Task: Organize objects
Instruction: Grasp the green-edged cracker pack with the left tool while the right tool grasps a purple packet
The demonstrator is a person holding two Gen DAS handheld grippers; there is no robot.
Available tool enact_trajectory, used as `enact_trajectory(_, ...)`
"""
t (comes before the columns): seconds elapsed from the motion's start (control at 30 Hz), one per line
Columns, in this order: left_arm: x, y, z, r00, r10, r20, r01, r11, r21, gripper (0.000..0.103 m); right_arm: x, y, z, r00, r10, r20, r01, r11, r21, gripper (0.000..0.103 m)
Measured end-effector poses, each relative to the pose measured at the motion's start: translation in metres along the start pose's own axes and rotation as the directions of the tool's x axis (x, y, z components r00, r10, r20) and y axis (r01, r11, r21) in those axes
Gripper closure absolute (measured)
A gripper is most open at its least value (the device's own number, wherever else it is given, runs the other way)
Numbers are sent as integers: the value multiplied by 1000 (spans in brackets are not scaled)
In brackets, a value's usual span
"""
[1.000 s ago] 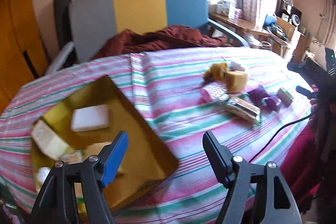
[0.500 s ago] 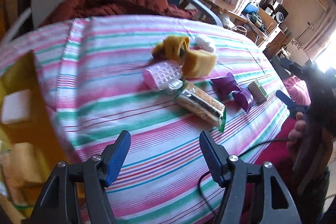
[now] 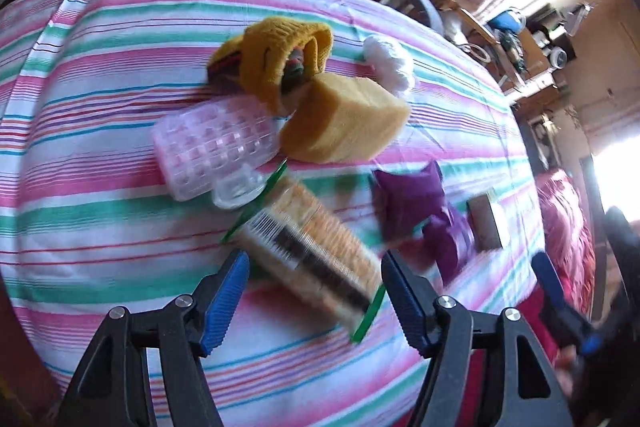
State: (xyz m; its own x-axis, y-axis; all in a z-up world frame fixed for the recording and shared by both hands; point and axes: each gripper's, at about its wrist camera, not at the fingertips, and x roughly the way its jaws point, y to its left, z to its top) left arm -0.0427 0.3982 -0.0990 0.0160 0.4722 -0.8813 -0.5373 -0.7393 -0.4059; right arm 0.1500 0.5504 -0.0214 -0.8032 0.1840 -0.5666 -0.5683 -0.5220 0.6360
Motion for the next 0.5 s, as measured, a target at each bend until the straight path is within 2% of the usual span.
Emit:
enact_trajectory(0.13, 19, -16, 6, 997, 78, -2, -78, 996, 35, 30, 0, -1, 0, 1000, 4, -2, -4, 1000, 3, 0)
enact_trajectory(0.27, 27, -33, 0, 985, 168, 38, -172, 967, 189, 29, 0, -4, 1, 1000, 5, 0, -5, 1000, 22, 0)
enact_trajectory(0.33, 26, -33, -7, 985, 159, 60, -169, 953, 251, 30, 0, -7, 1, 1000, 10, 0, -10, 999, 38, 0)
enact_trajectory(0.43, 17, -22, -18, 988, 125, 88, -146, 944, 295, 39, 1, -9, 2, 1000, -2, -4, 2, 999, 54, 0)
enact_trajectory(0.5, 9, -12, -23, 991, 97, 93, -122, 943, 310, 48, 2, -10, 2, 1000, -10, -10, 10, 999, 52, 0)
